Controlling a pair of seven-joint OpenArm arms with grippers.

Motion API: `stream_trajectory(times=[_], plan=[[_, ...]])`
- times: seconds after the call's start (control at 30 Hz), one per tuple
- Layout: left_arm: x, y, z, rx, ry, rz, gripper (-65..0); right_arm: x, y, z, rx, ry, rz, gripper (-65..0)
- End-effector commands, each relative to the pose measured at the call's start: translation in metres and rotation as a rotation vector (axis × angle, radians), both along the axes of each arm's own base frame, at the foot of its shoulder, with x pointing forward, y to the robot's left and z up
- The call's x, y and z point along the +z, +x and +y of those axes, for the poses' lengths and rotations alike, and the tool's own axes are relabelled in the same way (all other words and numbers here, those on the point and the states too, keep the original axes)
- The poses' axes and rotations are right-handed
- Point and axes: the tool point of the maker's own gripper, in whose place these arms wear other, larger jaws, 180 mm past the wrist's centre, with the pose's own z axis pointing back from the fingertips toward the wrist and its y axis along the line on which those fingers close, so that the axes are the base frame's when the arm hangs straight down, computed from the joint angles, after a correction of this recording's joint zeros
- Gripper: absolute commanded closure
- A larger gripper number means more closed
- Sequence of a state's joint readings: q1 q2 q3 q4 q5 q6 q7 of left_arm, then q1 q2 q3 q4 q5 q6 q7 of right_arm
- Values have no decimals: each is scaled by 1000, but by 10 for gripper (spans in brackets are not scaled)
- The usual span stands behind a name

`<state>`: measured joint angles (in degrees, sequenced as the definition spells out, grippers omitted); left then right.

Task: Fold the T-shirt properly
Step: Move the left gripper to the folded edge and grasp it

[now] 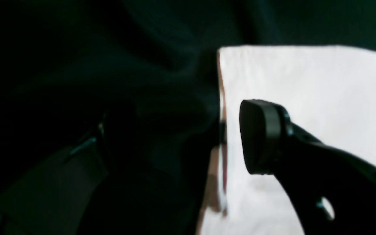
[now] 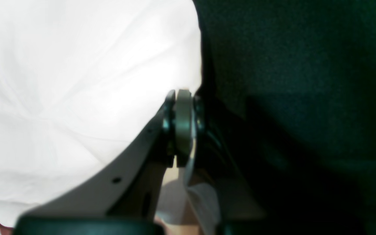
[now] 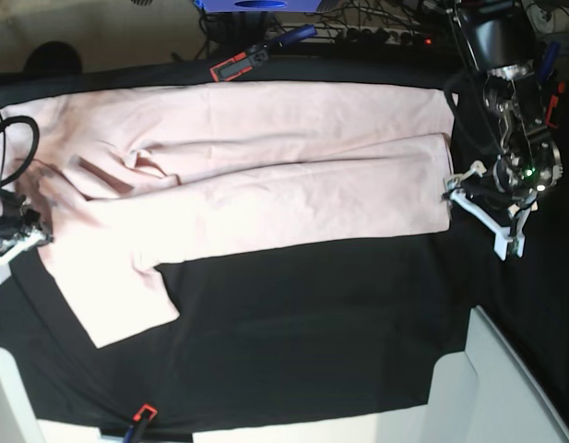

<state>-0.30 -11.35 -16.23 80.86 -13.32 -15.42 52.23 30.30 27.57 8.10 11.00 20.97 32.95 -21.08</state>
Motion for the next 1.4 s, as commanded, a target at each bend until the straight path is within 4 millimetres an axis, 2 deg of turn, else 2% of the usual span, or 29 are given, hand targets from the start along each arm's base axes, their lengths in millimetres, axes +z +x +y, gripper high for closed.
stream_trajectory(times=[0.0, 0.13, 0.57, 0.9, 0.97, 1.03, 1.1, 1.13, 1.27, 1.37], plan=[[10, 14, 5, 1, 6, -41, -497, 17, 16, -11, -9, -14, -53, 0], [0, 19, 3, 16, -27, -23, -497, 18, 16, -12, -8, -15, -54, 0], [-15, 44, -9, 31, -96, -8, -497, 18, 16, -12, -8, -15, -54, 0], [-30, 45, -11, 48, -121, -10, -477, 18, 17, -12, -8, -15, -56, 0], [-30, 45, -12, 48, -124, -12, -385, 18, 17, -12, -8, -15, -56, 0], [-31, 46, -15, 50, -134, -15, -242, 18, 17, -12, -8, -15, -56, 0], [-29, 48, -15, 55, -141, -25, -67, 18, 17, -12, -8, -15, -56, 0], [-25, 54, -16, 53, -142, -37, -10, 18, 17, -12, -8, -15, -56, 0], [-18, 61, -16, 51, -141, -56, 0, 20, 19, -12, -15, -11, -63, 0], [-3, 69, -15, 39, -121, -98, 0, 29, 29, -13, -9, -21, -96, 0]])
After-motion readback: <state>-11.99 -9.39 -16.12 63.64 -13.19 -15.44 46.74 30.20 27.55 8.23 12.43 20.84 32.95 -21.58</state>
